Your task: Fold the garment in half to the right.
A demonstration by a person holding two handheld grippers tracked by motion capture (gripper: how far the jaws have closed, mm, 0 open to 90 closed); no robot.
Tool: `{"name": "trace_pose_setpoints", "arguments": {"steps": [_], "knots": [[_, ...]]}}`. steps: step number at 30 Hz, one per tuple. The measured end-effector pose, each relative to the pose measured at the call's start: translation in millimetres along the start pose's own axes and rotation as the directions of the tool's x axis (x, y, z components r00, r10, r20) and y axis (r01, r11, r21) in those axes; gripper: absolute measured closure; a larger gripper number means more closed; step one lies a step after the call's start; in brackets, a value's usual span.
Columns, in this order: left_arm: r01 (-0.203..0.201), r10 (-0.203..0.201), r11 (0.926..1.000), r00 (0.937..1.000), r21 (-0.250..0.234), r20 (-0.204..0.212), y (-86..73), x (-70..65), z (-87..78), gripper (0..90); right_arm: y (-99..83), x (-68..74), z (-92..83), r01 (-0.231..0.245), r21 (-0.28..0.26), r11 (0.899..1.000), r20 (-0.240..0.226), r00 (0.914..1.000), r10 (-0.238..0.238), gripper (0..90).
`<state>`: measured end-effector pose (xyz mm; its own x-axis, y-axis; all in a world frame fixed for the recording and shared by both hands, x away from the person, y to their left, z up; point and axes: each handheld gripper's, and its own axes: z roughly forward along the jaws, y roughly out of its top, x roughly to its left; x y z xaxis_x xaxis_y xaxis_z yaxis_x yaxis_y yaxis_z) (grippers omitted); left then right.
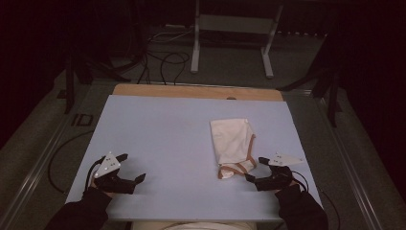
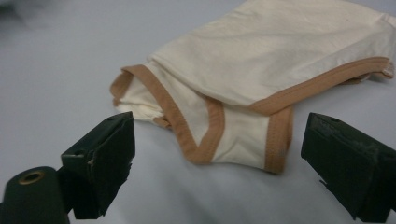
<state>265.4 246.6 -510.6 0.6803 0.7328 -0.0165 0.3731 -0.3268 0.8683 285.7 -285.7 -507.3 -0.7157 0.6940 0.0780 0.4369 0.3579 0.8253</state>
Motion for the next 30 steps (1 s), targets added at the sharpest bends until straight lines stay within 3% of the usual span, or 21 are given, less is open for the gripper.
{"name": "trace_pose_setpoints", "arguments": {"steps": [5, 9, 16, 30], "knots": [[0.021, -0.021, 0.9998, 0.9997, -0.001, 0.010, -2.5, 1.3, -0.1, 0.4, 2.2, -1.5, 1.6, 0.016, -0.025, 1.000, 0.031, 0.9994, -0.015, 10.1], [0.027, -0.027, 0.9996, 0.9996, -0.004, 0.012, -2.8, 1.1, 0.1, 0.4, 0.9, -1.9, 3.3, 0.001, -0.011, 1.000, 0.037, 0.9993, 0.000, 10.1], [0.011, -0.011, 0.9999, 0.9999, -0.012, 0.008, -2.4, -2.2, 0.8, 0.4, 0.9, 0.2, 4.9, 0.016, 0.002, 1.000, 0.033, 0.9993, -0.016, 10.2], [0.024, -0.024, 0.9992, 0.9997, -0.033, 0.001, -2.9, -2.1, -0.6, 0.4, 3.2, 3.0, 4.1, 0.017, -0.006, 1.000, 0.014, 0.9997, -0.017, 10.2]]}}
